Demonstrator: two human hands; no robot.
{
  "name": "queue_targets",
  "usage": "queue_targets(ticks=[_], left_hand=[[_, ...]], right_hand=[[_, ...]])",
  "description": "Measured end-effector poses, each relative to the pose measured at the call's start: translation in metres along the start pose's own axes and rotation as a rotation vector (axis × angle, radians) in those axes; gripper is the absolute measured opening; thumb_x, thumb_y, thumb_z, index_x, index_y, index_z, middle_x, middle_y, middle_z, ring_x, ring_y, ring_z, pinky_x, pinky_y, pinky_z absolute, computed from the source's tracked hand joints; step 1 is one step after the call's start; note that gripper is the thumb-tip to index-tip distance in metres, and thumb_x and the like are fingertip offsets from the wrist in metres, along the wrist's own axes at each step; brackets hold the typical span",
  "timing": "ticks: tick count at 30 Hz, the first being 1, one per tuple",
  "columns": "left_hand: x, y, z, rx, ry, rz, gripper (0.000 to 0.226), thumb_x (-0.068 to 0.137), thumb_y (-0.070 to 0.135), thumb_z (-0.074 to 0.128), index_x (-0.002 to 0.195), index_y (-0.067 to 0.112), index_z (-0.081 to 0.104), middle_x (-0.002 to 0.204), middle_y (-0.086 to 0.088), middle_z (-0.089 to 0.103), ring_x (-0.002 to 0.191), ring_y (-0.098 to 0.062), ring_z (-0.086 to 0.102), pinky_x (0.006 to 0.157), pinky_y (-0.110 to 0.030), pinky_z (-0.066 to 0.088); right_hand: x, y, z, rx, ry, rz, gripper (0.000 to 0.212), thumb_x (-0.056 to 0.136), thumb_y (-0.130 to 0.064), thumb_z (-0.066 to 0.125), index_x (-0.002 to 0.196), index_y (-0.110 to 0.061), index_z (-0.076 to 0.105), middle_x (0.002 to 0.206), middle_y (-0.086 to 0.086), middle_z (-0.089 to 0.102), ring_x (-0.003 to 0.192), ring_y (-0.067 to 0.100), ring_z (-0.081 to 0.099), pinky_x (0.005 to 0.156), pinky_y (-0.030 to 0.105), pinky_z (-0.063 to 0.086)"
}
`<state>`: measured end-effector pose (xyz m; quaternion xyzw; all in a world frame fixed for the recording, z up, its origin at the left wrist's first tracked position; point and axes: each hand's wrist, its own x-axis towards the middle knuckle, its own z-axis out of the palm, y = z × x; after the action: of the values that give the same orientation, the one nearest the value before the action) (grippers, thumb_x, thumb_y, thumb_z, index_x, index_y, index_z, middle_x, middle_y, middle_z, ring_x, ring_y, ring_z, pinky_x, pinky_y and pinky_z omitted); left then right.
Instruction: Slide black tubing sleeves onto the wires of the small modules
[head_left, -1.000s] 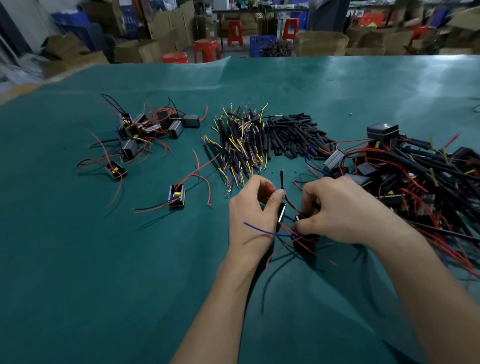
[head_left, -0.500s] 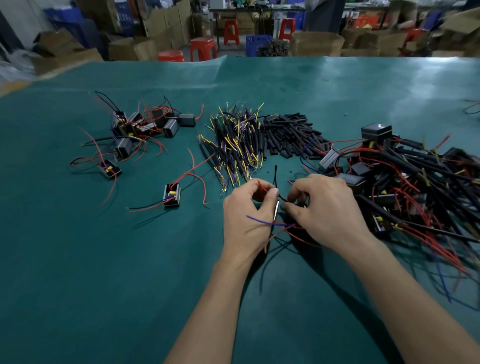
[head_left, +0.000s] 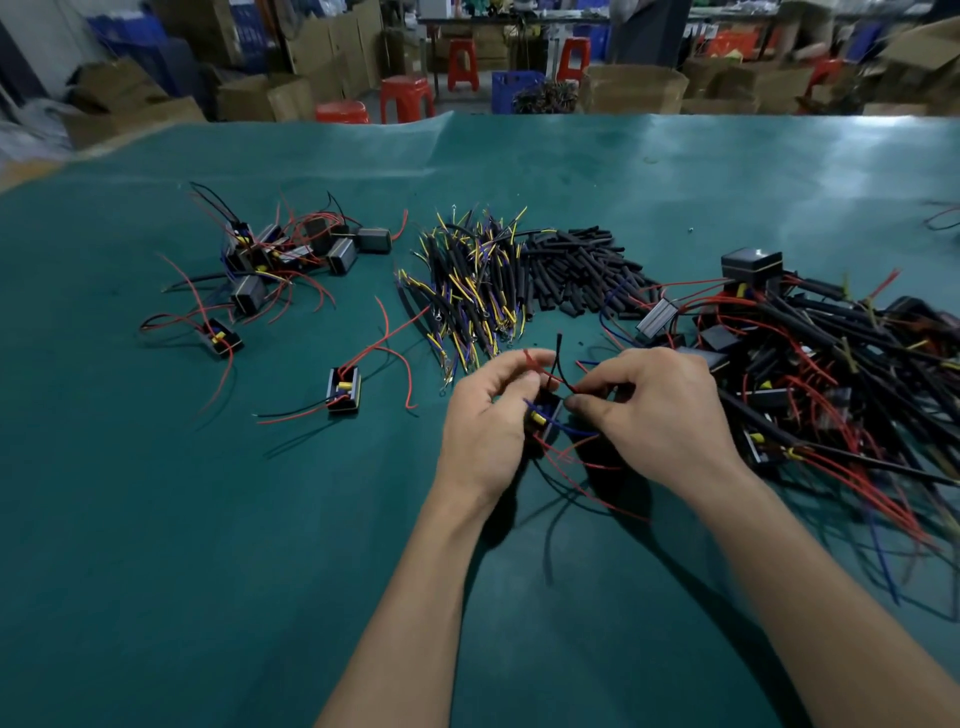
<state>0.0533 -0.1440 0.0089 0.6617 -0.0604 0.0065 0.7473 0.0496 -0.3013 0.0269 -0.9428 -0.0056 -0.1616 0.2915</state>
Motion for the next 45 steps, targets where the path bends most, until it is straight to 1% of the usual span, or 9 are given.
queue_targets(ticks=[4,9,12,17,26,29,36,40,45], left_hand=[[-0.001,0.008,-0.008,-0.137,-0.096,-0.064,0.032,0.101,0.001,0.049,0.104,0.018,0.076,0.084,-0.001,0.071,0.074,-0.005,0.061,0.063,-0.014,0.05],[-0.001,0.007,-0.016,-0.146,-0.155,-0.082,0.025,0.098,0.004,0.055,0.109,0.01,0.076,0.09,0.0,0.073,0.08,-0.004,0.061,0.074,-0.016,0.05],[-0.001,0.006,-0.017,-0.169,-0.142,-0.042,0.023,0.092,-0.002,0.061,0.097,0.011,0.08,0.093,-0.006,0.075,0.08,-0.007,0.065,0.078,-0.019,0.052],[0.001,0.003,-0.014,-0.164,-0.02,0.037,0.03,0.088,-0.003,0.068,0.077,0.022,0.08,0.08,0.004,0.076,0.074,-0.009,0.064,0.075,-0.022,0.053],[0.004,-0.012,-0.008,0.352,0.37,0.325,0.016,0.087,0.003,0.066,0.086,0.019,0.065,0.077,-0.004,0.063,0.066,-0.011,0.052,0.065,-0.025,0.045],[0.006,-0.015,-0.011,0.449,0.396,0.326,0.018,0.083,0.002,0.065,0.084,0.02,0.063,0.075,0.0,0.058,0.065,-0.015,0.047,0.066,-0.035,0.044],[0.008,-0.014,-0.01,0.47,0.398,0.29,0.02,0.081,0.005,0.061,0.083,0.024,0.065,0.067,0.003,0.046,0.058,-0.012,0.041,0.063,-0.029,0.034],[0.007,-0.012,-0.008,0.425,0.335,0.275,0.018,0.086,0.006,0.061,0.087,0.024,0.067,0.072,-0.007,0.056,0.062,-0.014,0.047,0.063,-0.031,0.039],[0.007,-0.012,-0.008,0.324,0.311,0.261,0.014,0.084,0.033,0.069,0.077,0.023,0.063,0.061,-0.008,0.049,0.057,-0.013,0.039,0.057,-0.033,0.037]], right_hand=[[0.003,0.003,-0.003,0.098,-0.034,0.005,0.008,0.076,-0.033,0.086,0.077,-0.029,0.079,0.072,-0.006,0.072,0.071,0.019,0.065,0.073,0.035,0.054],[0.002,0.004,-0.006,0.16,-0.069,-0.013,0.011,0.075,-0.028,0.087,0.071,-0.03,0.077,0.059,-0.011,0.067,0.056,0.007,0.059,0.058,0.024,0.045],[0.004,0.003,-0.008,0.167,-0.073,-0.012,0.014,0.074,-0.027,0.087,0.067,-0.029,0.075,0.057,-0.014,0.066,0.052,0.005,0.057,0.051,0.016,0.04],[0.004,0.005,-0.01,0.183,-0.071,0.02,0.013,0.071,-0.025,0.087,0.065,-0.025,0.075,0.056,-0.007,0.067,0.05,0.008,0.057,0.054,0.023,0.046],[0.003,0.004,-0.006,0.195,-0.147,-0.074,0.015,0.074,-0.028,0.088,0.072,-0.033,0.074,0.064,-0.014,0.067,0.059,0.015,0.06,0.063,0.036,0.053],[0.003,0.005,-0.006,0.187,-0.14,-0.074,0.016,0.074,-0.029,0.088,0.072,-0.035,0.074,0.064,-0.016,0.067,0.06,0.014,0.06,0.065,0.036,0.054],[0.0,0.001,-0.005,0.13,-0.163,-0.086,0.015,0.075,-0.031,0.086,0.076,-0.039,0.073,0.062,-0.016,0.063,0.062,0.009,0.056,0.068,0.039,0.055],[0.001,-0.001,-0.007,0.082,-0.141,-0.087,0.023,0.073,-0.027,0.083,0.068,-0.042,0.066,0.07,-0.027,0.063,0.06,0.01,0.057,0.065,0.038,0.055],[-0.003,-0.005,-0.008,0.063,-0.118,-0.092,0.004,0.067,-0.034,0.071,0.07,-0.036,0.07,0.061,-0.014,0.064,0.064,0.012,0.06,0.065,0.039,0.056]])
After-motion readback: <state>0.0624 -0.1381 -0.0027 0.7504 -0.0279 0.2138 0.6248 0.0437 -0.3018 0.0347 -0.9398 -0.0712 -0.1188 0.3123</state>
